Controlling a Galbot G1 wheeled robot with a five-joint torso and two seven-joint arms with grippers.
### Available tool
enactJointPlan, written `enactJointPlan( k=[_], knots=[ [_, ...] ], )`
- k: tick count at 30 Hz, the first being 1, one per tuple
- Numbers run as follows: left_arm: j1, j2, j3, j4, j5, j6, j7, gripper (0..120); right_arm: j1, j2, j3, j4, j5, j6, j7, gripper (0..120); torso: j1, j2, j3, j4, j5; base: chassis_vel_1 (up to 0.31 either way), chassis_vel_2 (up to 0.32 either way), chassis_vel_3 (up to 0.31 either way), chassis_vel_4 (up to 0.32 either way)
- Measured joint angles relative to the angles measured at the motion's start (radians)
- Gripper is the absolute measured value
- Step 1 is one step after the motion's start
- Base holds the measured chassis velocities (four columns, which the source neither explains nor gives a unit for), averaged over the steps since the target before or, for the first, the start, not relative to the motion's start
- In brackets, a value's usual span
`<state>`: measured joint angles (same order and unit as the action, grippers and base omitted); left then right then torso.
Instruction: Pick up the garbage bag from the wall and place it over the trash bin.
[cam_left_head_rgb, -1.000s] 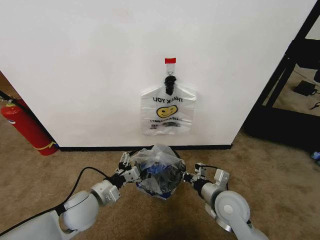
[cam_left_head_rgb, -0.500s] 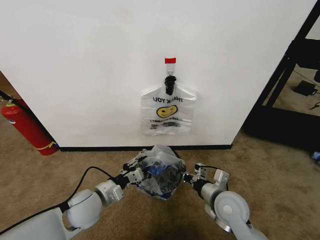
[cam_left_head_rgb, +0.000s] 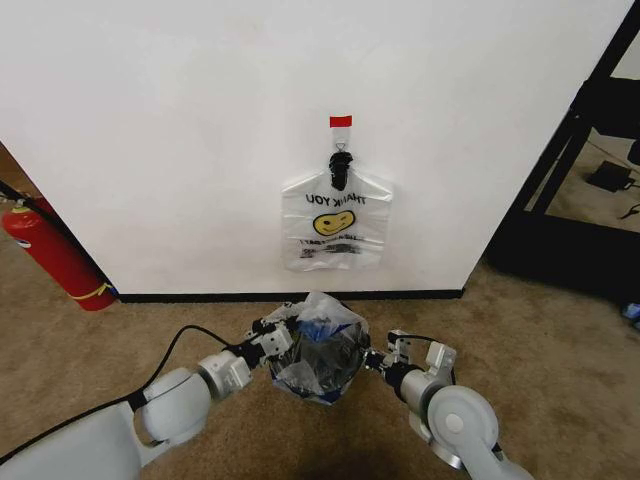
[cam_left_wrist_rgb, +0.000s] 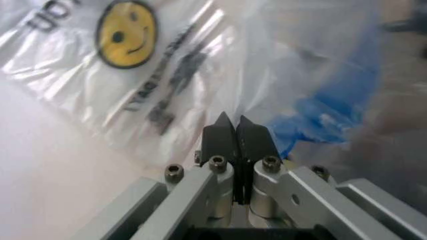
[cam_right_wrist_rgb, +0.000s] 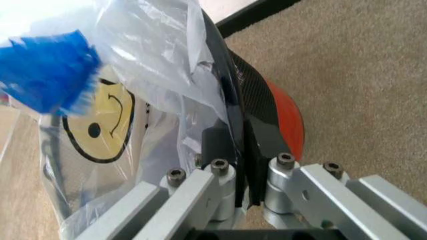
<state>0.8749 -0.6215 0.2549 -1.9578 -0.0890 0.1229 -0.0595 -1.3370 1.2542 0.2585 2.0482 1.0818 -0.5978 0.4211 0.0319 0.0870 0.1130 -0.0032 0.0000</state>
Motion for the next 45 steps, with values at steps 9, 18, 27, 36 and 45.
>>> enactJointPlan(
  k=[9, 18, 27, 36, 45],
  knots=[
    [0.008, -0.027, -0.055, 0.038, 0.028, -0.01, -0.001, 0, -0.011, -0.003, -0.023, -0.006, -0.038, 0.001, -0.038, 0, 0.0, 0.0, 0.0, 0.0002, 0.0, 0.0, 0.0, 0.0, 0.0],
    [-0.022, -0.037, -0.016, 0.059, 0.016, -0.007, 0.009, 0, -0.046, -0.035, -0.056, 0.006, -0.151, 0.0, -0.137, 0, 0.0, 0.0, 0.0, -0.0001, -0.0001, 0.0, 0.0, 0.0, 0.0],
    [-0.025, -0.027, -0.031, 0.075, 0.017, -0.009, 0.028, 0, -0.056, -0.067, -0.059, 0.015, -0.214, 0.033, -0.246, 0, 0.0, 0.0, 0.0, 0.0, -0.0002, 0.0, 0.0, 0.0, 0.0],
    [-0.036, -0.01, -0.049, 0.092, -0.014, -0.01, 0.043, 0, -0.07, -0.108, -0.058, 0.018, -0.231, 0.059, -0.305, 0, 0.0, 0.0, 0.0, 0.0, 0.0, 0.0, 0.0, 0.0, 0.0],
    [-0.052, 0.022, -0.034, 0.128, -0.069, -0.035, 0.066, 0, -0.081, -0.118, -0.052, 0.019, -0.234, 0.081, -0.337, 0, 0.0, 0.0, 0.0, 0.0, -0.0001, 0.0, 0.0, 0.0, 0.0]
  ],
)
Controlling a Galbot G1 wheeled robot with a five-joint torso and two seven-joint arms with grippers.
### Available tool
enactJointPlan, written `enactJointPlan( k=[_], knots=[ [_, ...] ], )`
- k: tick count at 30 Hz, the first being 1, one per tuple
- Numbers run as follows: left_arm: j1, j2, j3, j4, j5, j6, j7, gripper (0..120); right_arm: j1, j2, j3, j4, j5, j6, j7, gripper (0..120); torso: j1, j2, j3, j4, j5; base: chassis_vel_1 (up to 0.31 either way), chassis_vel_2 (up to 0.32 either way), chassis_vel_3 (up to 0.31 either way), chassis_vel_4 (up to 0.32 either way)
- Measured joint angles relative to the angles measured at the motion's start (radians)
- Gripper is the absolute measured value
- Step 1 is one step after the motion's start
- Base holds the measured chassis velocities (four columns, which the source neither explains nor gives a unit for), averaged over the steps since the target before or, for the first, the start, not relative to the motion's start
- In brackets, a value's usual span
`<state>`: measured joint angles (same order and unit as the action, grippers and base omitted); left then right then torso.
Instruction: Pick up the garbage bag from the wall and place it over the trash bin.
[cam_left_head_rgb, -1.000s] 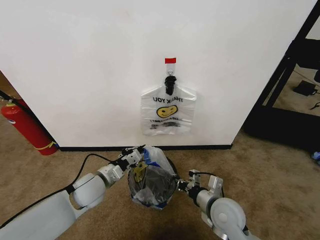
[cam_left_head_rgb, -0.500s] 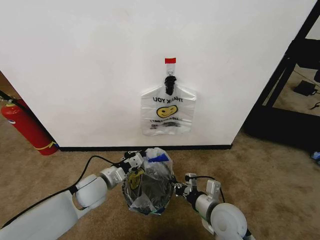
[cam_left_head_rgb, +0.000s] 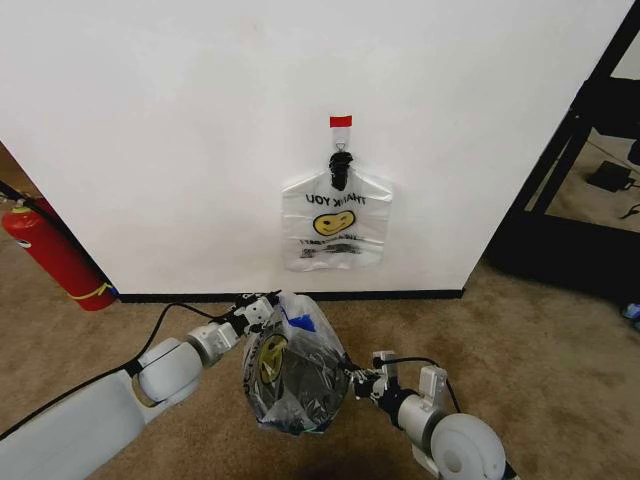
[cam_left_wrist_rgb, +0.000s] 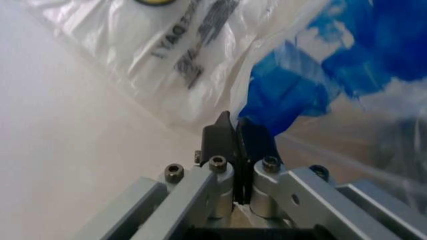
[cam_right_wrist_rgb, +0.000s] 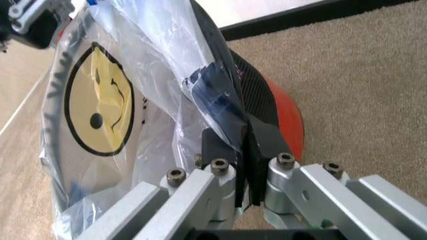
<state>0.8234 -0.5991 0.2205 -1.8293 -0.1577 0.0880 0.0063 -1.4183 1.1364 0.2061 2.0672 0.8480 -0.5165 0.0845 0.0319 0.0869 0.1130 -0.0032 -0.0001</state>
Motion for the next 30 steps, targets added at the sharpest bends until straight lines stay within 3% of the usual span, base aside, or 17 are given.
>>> enactJointPlan(
  k=[4, 12, 19, 24, 30],
  knots=[
    [0.008, 0.039, -0.01, 0.012, -0.029, -0.047, 0.024, 0, 0.004, 0.0, 0.004, 0.0, 0.011, 0.005, -0.002, 0, 0.0, 0.0, 0.0, 0.0003, 0.0003, 0.0, 0.0, 0.0, 0.0],
    [-0.005, 0.04, 0.027, 0.021, -0.055, -0.082, 0.047, 0, 0.006, -0.001, 0.0, -0.002, 0.016, 0.01, -0.016, 0, 0.0, 0.0, 0.0, 0.0, 0.0, 0.0, 0.0, 0.0, 0.0],
    [-0.081, 0.05, 0.115, 0.124, -0.057, -0.186, 0.093, 0, -0.001, -0.016, -0.002, 0.007, 0.028, 0.02, -0.037, 0, 0.0, 0.0, 0.0, 0.0001, 0.0001, 0.0, 0.0, 0.0, 0.0],
    [-0.089, 0.054, 0.136, 0.127, -0.116, -0.205, 0.126, 0, -0.005, -0.024, -0.002, 0.007, 0.023, 0.026, -0.044, 0, 0.0, 0.0, 0.0, 0.0, 0.0, 0.0, 0.0, 0.0, 0.0],
    [-0.173, 0.055, 0.208, 0.144, -0.244, -0.262, 0.239, 0, -0.018, -0.032, -0.011, 0.008, 0.004, 0.039, -0.055, 0, 0.0, 0.0, 0.0, 0.0, 0.0001, 0.0, 0.0, 0.0, 0.0]
  ],
)
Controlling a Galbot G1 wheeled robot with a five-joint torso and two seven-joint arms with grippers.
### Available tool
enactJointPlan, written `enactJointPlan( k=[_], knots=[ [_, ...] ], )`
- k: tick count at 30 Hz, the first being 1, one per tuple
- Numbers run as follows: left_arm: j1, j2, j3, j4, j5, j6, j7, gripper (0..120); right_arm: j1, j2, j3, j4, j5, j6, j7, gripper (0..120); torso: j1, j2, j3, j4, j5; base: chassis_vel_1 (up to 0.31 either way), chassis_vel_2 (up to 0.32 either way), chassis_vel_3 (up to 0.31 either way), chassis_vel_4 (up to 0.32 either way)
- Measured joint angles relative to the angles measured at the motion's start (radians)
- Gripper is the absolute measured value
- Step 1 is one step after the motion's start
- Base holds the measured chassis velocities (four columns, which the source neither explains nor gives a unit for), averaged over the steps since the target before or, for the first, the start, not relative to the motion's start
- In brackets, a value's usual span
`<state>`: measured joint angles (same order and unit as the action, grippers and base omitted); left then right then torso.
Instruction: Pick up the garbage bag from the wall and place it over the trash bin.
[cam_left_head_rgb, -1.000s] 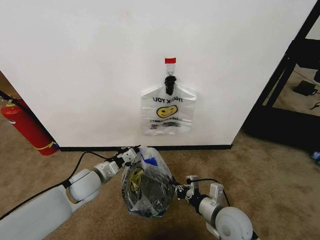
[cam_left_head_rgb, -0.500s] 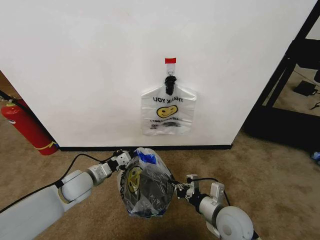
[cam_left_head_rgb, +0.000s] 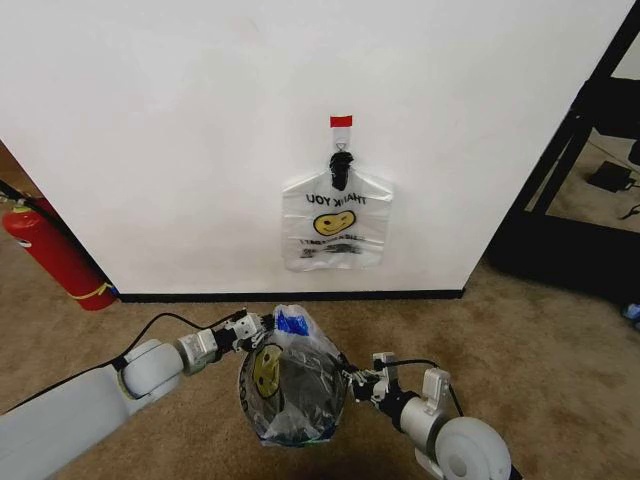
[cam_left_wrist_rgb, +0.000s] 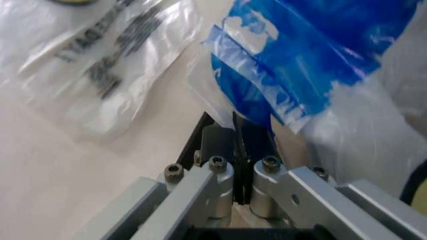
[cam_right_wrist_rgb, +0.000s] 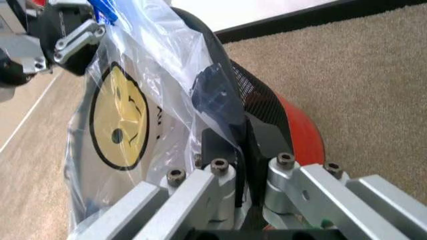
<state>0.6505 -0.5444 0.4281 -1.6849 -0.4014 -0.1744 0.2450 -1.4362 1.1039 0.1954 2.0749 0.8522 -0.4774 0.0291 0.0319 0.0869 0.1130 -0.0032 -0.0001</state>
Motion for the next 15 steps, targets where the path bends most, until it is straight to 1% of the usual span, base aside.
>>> enactJointPlan(
  k=[2, 4, 8, 9, 15],
  knots=[
    [-0.006, 0.0, 0.004, 0.001, -0.003, -0.001, 0.006, 0, 0.0, 0.0, 0.0, 0.001, 0.0, 0.001, 0.0, 0, 0.0, 0.0, 0.0, 0.0, -0.0001, 0.0, 0.0, 0.0, 0.0],
    [-0.055, 0.0, 0.035, 0.011, -0.012, -0.005, 0.056, 0, 0.0, -0.001, 0.0, 0.002, 0.0, 0.003, -0.001, 0, 0.0, 0.0, 0.0, -0.0001, 0.0002, 0.0, 0.0, 0.0, 0.0],
    [-0.106, -0.001, 0.067, 0.026, -0.012, -0.003, 0.113, 0, 0.007, -0.001, -0.001, 0.006, 0.004, 0.006, -0.001, 0, 0.0, 0.0, 0.0, 0.0, 0.0, 0.0, 0.0, 0.0, 0.0],
    [-0.106, -0.001, 0.067, 0.026, -0.012, -0.003, 0.113, 0, 0.007, -0.001, -0.001, 0.006, 0.004, 0.006, -0.001, 0, 0.0, 0.0, 0.0, 0.0, 0.0, 0.0, 0.0, 0.0, 0.0],
    [-0.11, 0.013, 0.058, 0.023, 0.033, 0.013, 0.115, 23, 0.017, 0.005, 0.002, 0.009, 0.013, 0.014, -0.001, 0, 0.0, 0.0, 0.0, 0.0001, -0.0001, 0.0, 0.0, 0.0, 0.0]
  ],
)
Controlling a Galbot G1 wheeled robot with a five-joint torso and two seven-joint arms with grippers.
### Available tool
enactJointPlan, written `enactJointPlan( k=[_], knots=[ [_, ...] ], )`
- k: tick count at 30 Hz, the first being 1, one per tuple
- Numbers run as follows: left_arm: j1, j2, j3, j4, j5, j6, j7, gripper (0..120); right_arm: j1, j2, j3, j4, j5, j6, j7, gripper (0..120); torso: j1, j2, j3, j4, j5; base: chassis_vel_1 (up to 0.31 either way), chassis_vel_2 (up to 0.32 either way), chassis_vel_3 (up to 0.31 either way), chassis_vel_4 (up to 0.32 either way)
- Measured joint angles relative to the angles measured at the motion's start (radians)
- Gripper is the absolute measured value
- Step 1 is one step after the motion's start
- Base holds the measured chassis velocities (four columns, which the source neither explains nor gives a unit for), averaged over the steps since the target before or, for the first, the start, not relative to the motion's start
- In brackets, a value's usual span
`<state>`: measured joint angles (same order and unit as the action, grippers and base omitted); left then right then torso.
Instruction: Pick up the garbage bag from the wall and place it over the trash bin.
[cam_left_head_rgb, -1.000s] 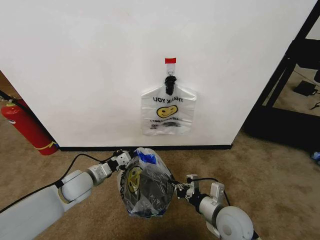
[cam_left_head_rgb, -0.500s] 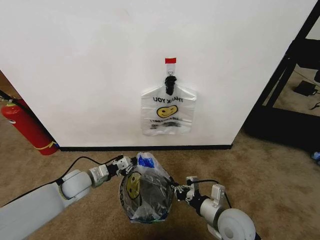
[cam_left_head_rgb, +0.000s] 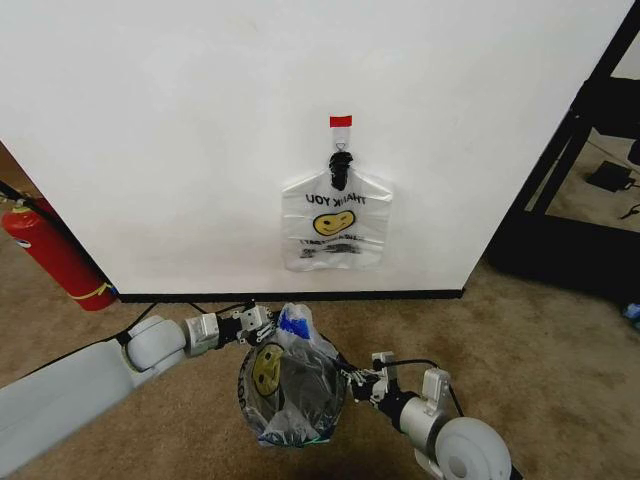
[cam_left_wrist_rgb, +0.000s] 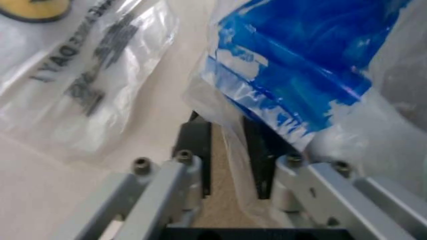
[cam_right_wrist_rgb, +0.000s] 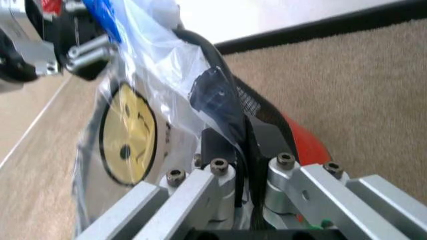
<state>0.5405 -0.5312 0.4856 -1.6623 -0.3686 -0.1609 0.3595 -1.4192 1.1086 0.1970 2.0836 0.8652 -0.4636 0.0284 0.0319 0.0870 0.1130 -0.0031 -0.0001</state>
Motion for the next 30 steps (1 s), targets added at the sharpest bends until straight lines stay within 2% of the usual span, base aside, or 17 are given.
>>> enactJointPlan(
  k=[1, 3, 7, 10, 11, 17, 18, 19, 22, 23, 24, 25, 26, 27, 30],
  knots=[
    [0.012, 0.006, -0.02, -0.001, 0.023, -0.001, -0.004, 28, 0.004, 0.004, 0.003, -0.001, 0.005, 0.002, 0.002, 0, 0.0, 0.0, 0.0, 0.0, 0.0001, 0.0, 0.0, 0.0, 0.0],
    [0.02, 0.01, -0.034, -0.001, 0.036, -0.002, -0.007, 30, 0.007, 0.005, 0.006, -0.003, 0.007, 0.003, 0.003, 0, 0.0, 0.0, 0.0, 0.0, 0.0001, 0.0, 0.0, 0.0, 0.0],
    [0.075, 0.024, -0.1, -0.007, 0.093, -0.008, -0.102, 48, 0.023, 0.022, 0.016, -0.022, 0.011, 0.009, 0.015, 0, 0.0, 0.0, 0.0, 0.0001, -0.0001, 0.0, 0.0, 0.0, 0.0],
    [0.102, 0.032, -0.131, -0.027, 0.098, -0.004, -0.149, 59, 0.036, 0.038, 0.021, -0.039, 0.012, 0.009, 0.024, 0, 0.0, 0.0, 0.0, 0.0001, 0.0001, 0.0, 0.0, 0.0, 0.0],
    [0.102, 0.032, -0.131, -0.027, 0.098, -0.004, -0.149, 59, 0.036, 0.038, 0.021, -0.039, 0.012, 0.009, 0.024, 0, 0.0, 0.0, 0.0, 0.0001, 0.0001, 0.0, 0.0, 0.0, 0.0],
    [0.15, 0.058, -0.249, -0.046, 0.136, 0.014, -0.202, 86, 0.047, 0.059, 0.028, -0.054, 0.013, 0.014, 0.037, 0, 0.0, 0.0, 0.0, -0.0001, 0.0001, 0.0, 0.0, 0.0, 0.0],
    [0.15, 0.058, -0.249, -0.046, 0.136, 0.014, -0.202, 86, 0.047, 0.059, 0.028, -0.054, 0.013, 0.014, 0.037, 0, 0.0, 0.0, 0.0, -0.0001, 0.0001, 0.0, 0.0, 0.0, 0.0],
    [0.165, 0.064, -0.271, -0.055, 0.127, 0.024, -0.213, 91, 0.048, 0.063, 0.032, -0.056, 0.012, 0.019, 0.041, 0, 0.0, 0.0, 0.0, 0.0, 0.0001, 0.0, 0.0, 0.0, 0.0],
    [0.211, 0.056, -0.313, -0.09, -0.035, 0.087, -0.306, 98, 0.049, 0.076, 0.049, -0.065, 0.011, 0.034, 0.047, 0, 0.0, 0.0, 0.0, 0.0002, 0.0005, 0.0, 0.0, 0.0, 0.0],
    [0.244, 0.037, -0.332, -0.134, -0.176, 0.167, -0.396, 100, 0.05, 0.083, 0.055, -0.068, 0.01, 0.041, 0.05, 0, 0.0, 0.0, 0.0, 0.0, 0.0, 0.0, 0.0, 0.0, 0.0],
    [0.252, 0.032, -0.338, -0.146, -0.209, 0.188, -0.415, 100, 0.05, 0.086, 0.057, -0.069, 0.01, 0.044, 0.051, 0, 0.0, 0.0, 0.0, -0.0001, -0.0003, 0.0, 0.0, 0.0, 0.0],
    [0.294, 0.001, -0.372, -0.213, -0.376, 0.299, -0.519, 100, 0.051, 0.097, 0.065, -0.071, 0.007, 0.06, 0.058, 0, 0.0, 0.0, 0.0, -0.0002, -0.0003, 0.0, 0.0, 0.0, 0.0],
    [0.294, 0.001, -0.372, -0.213, -0.376, 0.299, -0.519, 100, 0.051, 0.097, 0.065, -0.071, 0.007, 0.06, 0.058, 0, 0.0, 0.0, 0.0, -0.0002, -0.0003, 0.0, 0.0, 0.0, 0.0],
    [0.308, -0.008, -0.385, -0.234, -0.421, 0.328, -0.549, 100, 0.051, 0.102, 0.067, -0.071, 0.007, 0.065, 0.06, 0, 0.0, 0.0, 0.0, -0.0002, 0.0001, 0.0, 0.0, 0.0, 0.0],
    [0.352, -0.024, -0.427, -0.312, -0.571, 0.46, -0.645, 100, 0.05, 0.114, 0.077, -0.071, 0.005, 0.081, 0.067, 0, 0.0, 0.0, 0.0, 0.0, -0.0001, 0.0, 0.0, 0.0, 0.0]
  ],
)
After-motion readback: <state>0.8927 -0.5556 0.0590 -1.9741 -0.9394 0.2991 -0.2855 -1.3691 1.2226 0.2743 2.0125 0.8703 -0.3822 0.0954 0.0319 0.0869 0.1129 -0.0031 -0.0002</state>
